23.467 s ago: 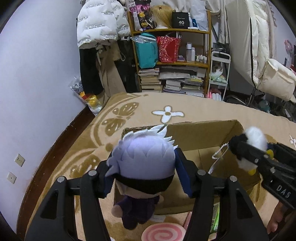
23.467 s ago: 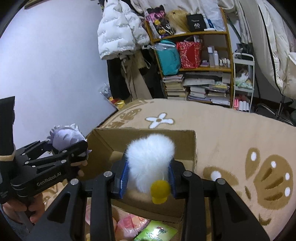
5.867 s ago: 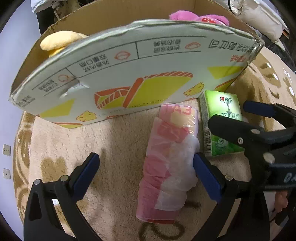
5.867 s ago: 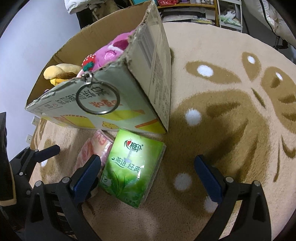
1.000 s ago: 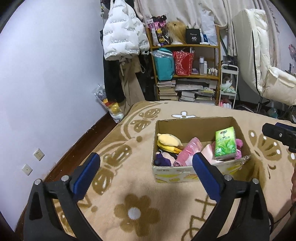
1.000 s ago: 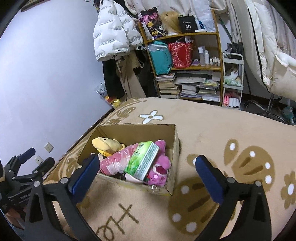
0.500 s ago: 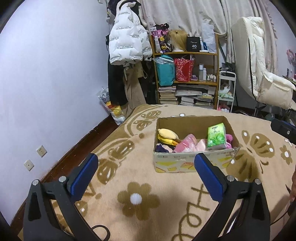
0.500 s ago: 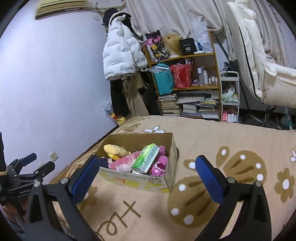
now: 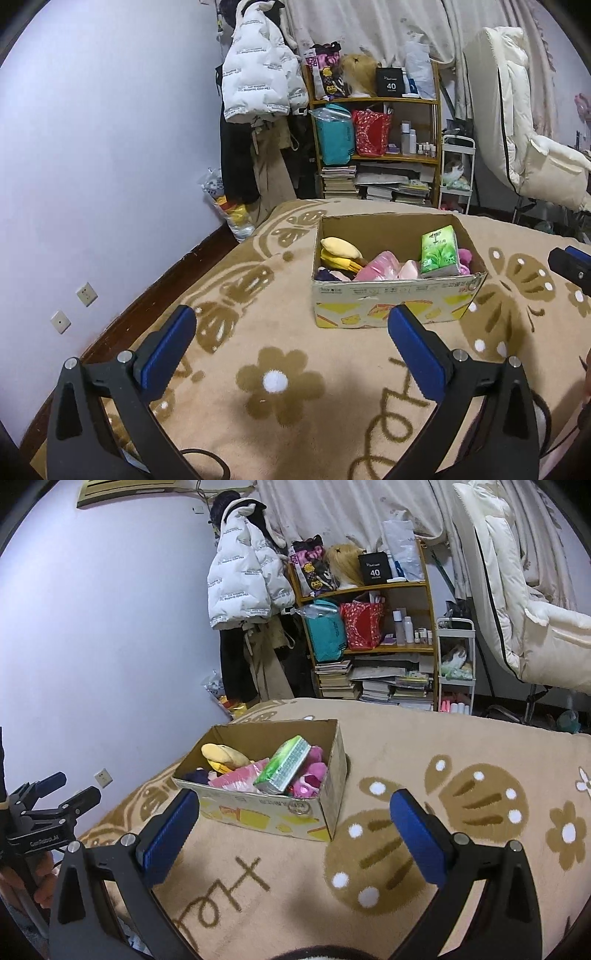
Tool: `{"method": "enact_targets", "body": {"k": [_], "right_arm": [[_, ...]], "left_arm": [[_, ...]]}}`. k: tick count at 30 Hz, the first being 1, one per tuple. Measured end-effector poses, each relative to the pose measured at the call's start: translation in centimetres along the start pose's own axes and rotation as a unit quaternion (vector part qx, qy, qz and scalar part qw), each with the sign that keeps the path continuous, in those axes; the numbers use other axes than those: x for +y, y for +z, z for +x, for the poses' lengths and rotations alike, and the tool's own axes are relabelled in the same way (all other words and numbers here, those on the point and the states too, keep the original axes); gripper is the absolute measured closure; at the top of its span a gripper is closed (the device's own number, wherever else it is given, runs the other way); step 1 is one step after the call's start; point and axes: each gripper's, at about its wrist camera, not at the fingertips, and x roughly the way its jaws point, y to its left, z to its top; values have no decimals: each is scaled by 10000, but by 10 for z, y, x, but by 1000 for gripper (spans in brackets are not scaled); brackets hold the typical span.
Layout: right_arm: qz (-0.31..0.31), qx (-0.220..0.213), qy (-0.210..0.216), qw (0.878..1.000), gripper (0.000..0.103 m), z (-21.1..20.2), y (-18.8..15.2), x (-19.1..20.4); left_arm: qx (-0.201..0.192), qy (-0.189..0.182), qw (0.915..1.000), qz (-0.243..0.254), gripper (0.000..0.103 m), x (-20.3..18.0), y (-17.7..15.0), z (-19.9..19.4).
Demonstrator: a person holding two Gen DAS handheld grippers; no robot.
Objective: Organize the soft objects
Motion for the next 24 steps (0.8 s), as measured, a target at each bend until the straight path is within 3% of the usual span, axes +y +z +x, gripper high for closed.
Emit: {"method": "enact_targets", "body": {"k": [11,24], "right_arm": [[-101,261,-168,9995,0,19,-14,-4],[-48,317,-300,9990,0,23,-20,-10]], "left_arm": [[94,-317,9989,323,0,-26,-9,15],[39,-304,9992,244,0,-27,-10,14]]}}
